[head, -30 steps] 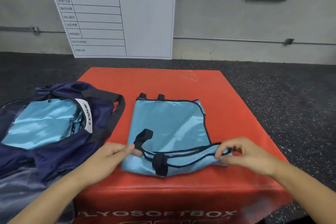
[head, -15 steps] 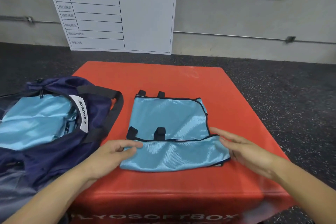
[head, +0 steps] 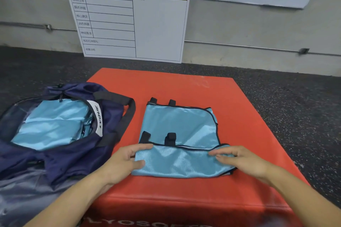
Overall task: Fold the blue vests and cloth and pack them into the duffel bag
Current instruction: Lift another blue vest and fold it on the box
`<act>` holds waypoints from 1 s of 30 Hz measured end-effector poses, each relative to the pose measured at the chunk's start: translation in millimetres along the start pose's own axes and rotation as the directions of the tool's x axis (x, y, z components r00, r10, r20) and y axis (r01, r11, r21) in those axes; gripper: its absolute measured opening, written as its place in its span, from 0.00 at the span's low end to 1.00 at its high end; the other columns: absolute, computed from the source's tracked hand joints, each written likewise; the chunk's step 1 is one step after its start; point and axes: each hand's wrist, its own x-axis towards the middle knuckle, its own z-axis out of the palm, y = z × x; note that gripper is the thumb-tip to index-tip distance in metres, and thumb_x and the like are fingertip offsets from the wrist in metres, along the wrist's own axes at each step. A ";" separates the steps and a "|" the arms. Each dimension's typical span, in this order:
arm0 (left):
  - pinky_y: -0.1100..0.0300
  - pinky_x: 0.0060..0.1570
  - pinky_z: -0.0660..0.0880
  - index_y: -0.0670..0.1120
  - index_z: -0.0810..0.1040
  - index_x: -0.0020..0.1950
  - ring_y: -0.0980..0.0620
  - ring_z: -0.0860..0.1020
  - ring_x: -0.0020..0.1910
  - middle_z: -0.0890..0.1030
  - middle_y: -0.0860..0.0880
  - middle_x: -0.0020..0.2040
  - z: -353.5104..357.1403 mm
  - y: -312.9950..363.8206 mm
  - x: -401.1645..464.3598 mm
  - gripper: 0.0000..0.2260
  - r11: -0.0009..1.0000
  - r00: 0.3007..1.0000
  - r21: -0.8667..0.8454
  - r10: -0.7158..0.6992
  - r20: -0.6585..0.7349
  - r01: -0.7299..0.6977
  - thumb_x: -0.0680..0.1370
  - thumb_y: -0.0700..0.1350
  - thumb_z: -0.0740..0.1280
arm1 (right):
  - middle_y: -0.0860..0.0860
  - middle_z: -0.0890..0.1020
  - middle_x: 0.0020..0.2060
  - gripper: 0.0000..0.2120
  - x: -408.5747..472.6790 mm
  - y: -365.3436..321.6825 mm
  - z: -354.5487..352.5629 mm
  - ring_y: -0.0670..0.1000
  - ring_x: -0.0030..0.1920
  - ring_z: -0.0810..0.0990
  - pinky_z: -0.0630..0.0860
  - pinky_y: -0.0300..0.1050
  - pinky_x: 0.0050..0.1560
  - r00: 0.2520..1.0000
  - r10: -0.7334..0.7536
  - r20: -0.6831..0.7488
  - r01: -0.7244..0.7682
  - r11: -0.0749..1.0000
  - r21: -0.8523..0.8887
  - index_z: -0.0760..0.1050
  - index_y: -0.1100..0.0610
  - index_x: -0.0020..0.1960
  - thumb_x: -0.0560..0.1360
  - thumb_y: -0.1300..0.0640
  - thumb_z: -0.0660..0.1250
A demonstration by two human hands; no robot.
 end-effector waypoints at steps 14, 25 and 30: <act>0.75 0.64 0.63 0.59 0.74 0.70 0.73 0.68 0.68 0.72 0.65 0.71 0.0 -3.3 -24.5 0.30 0.997 1.000 0.077 0.011 0.004 -0.011 0.69 0.44 0.71 | 0.39 0.78 0.68 0.28 -19.4 6.6 16.5 0.36 0.58 0.80 0.78 0.38 0.54 0.998 0.069 -0.008 -0.068 0.989 0.131 0.81 0.39 0.63 0.73 0.68 0.74; 0.79 0.48 0.67 0.63 0.73 0.70 0.71 0.74 0.51 0.71 0.64 0.72 11.5 -8.8 -40.5 0.27 0.984 1.000 0.174 0.028 -0.005 -0.027 0.78 0.35 0.68 | 0.43 0.81 0.65 0.32 -38.4 1.8 18.9 0.45 0.63 0.81 0.75 0.46 0.69 0.996 0.082 0.037 -0.086 0.984 0.155 0.82 0.40 0.63 0.69 0.71 0.74; 0.81 0.54 0.65 0.61 0.71 0.70 0.74 0.71 0.63 0.69 0.60 0.73 9.7 1.5 -21.5 0.30 0.969 0.992 0.228 0.113 -0.051 -0.099 0.78 0.30 0.66 | 0.36 0.77 0.68 0.33 -26.4 -6.3 11.1 0.37 0.69 0.73 0.64 0.47 0.77 0.997 -0.016 -0.075 0.019 0.999 0.043 0.79 0.38 0.65 0.69 0.68 0.73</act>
